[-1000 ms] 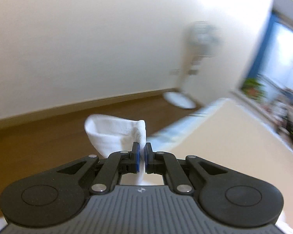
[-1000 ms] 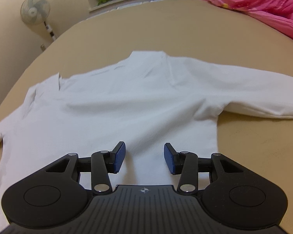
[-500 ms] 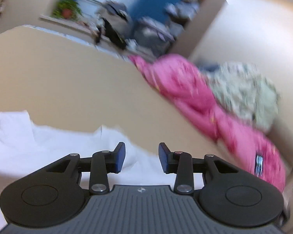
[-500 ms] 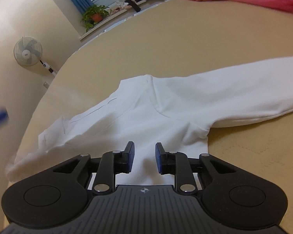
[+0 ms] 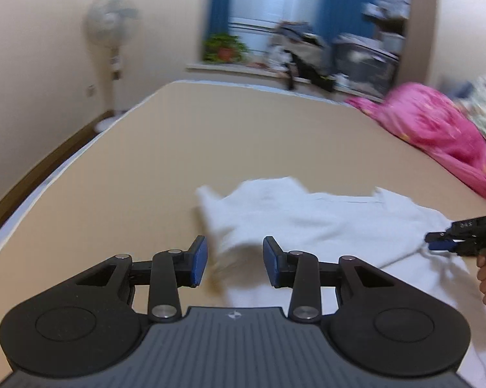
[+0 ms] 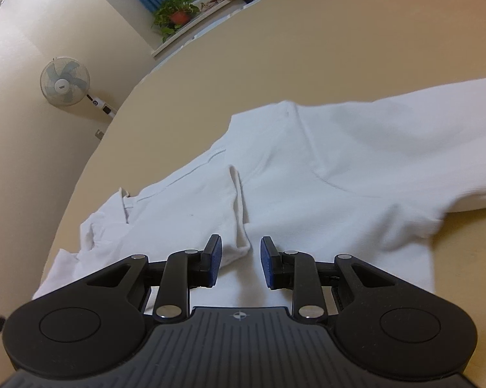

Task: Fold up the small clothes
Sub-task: 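Release the sleeve with the left tool while the right tool grasps the shirt side, then fold the grasped shirt side inward over the body with the right tool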

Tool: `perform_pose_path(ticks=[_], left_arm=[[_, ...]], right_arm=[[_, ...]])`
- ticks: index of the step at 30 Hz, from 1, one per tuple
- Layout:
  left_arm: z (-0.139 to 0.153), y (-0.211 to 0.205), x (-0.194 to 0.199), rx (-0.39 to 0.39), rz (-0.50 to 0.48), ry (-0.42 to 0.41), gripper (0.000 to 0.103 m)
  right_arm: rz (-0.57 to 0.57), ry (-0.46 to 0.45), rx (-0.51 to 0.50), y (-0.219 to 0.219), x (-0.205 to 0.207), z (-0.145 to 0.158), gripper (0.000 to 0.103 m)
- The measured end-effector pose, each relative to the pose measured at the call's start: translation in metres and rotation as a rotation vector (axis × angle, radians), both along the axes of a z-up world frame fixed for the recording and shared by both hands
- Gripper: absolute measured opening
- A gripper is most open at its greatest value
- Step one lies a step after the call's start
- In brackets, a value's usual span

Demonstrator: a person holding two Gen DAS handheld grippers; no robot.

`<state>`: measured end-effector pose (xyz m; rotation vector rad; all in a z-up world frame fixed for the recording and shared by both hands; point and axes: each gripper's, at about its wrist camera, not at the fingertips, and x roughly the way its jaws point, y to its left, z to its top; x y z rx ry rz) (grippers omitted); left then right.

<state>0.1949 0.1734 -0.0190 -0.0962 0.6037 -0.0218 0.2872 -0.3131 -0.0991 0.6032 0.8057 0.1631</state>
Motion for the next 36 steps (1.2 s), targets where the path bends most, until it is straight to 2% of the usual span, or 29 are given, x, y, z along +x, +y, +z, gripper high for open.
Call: perform_pose_path(ticks=[1, 3, 4, 5, 6, 8, 10, 12, 13, 15, 17, 20, 24, 28, 30, 32, 33, 34, 36], left_arm=[[0.003, 0.01, 0.0, 0.011, 0.035, 0.037, 0.041], [0.008, 0.019, 0.002, -0.004, 0.084, 0.004, 0.041], [0.009, 0.021, 0.007, -0.012, 0.087, -0.012, 0.041], [0.009, 0.022, 0.008, -0.012, 0.096, -0.012, 0.041], [0.007, 0.024, 0.012, -0.019, 0.104, -0.005, 0.041], [0.002, 0.03, 0.02, -0.05, 0.114, 0.019, 0.041], [-0.003, 0.03, 0.029, -0.082, 0.117, 0.036, 0.041], [-0.007, 0.035, 0.026, -0.102, 0.103, 0.049, 0.041], [-0.008, 0.034, 0.028, -0.118, 0.094, 0.056, 0.041], [-0.014, 0.027, 0.035, -0.153, 0.076, 0.078, 0.041], [-0.019, 0.02, 0.041, -0.174, 0.051, 0.099, 0.041], [-0.029, 0.01, 0.049, -0.154, 0.019, 0.131, 0.042], [-0.05, 0.003, 0.067, -0.15, 0.015, 0.166, 0.043], [-0.066, 0.007, 0.08, -0.22, 0.034, 0.194, 0.045], [-0.07, 0.007, 0.085, -0.253, 0.029, 0.202, 0.047], [-0.074, 0.006, 0.089, -0.227, 0.032, 0.225, 0.047], [-0.078, 0.004, 0.092, -0.186, 0.033, 0.261, 0.047], [-0.081, 0.002, 0.095, -0.145, 0.033, 0.298, 0.047], [-0.08, -0.002, 0.093, -0.102, 0.013, 0.299, 0.045]], right_arm=[[-0.002, 0.002, -0.006, 0.004, 0.004, -0.004, 0.029], [0.003, -0.018, -0.019, 0.009, 0.011, -0.007, 0.025], [0.01, -0.04, -0.039, 0.014, 0.013, -0.006, 0.013], [0.019, -0.056, -0.064, 0.018, 0.015, -0.004, 0.006], [0.028, -0.077, -0.082, 0.02, 0.016, -0.001, 0.005], [0.02, -0.15, -0.082, 0.016, 0.012, 0.019, 0.004], [-0.005, -0.255, -0.07, 0.003, 0.001, 0.052, 0.004], [-0.028, -0.313, -0.153, -0.009, -0.011, 0.081, 0.004], [-0.043, -0.311, -0.196, -0.017, -0.015, 0.089, 0.004], [-0.063, -0.26, -0.264, -0.03, -0.018, 0.088, 0.004], [-0.095, -0.213, -0.326, -0.044, -0.021, 0.075, 0.004], [-0.159, -0.143, -0.28, -0.063, -0.022, 0.047, 0.004], [-0.177, -0.064, -0.288, -0.066, -0.009, 0.017, 0.004], [-0.164, -0.091, -0.292, -0.062, -0.01, 0.014, 0.004], [-0.155, -0.156, -0.269, -0.061, -0.014, 0.023, 0.004], [-0.122, -0.233, -0.255, -0.065, -0.017, 0.033, 0.004], [-0.115, -0.203, -0.285, -0.066, -0.014, 0.032, 0.004], [-0.119, -0.099, -0.309, -0.069, -0.007, 0.023, 0.005], [-0.129, 0.104, -0.325, -0.075, -0.001, 0.005, 0.004]])
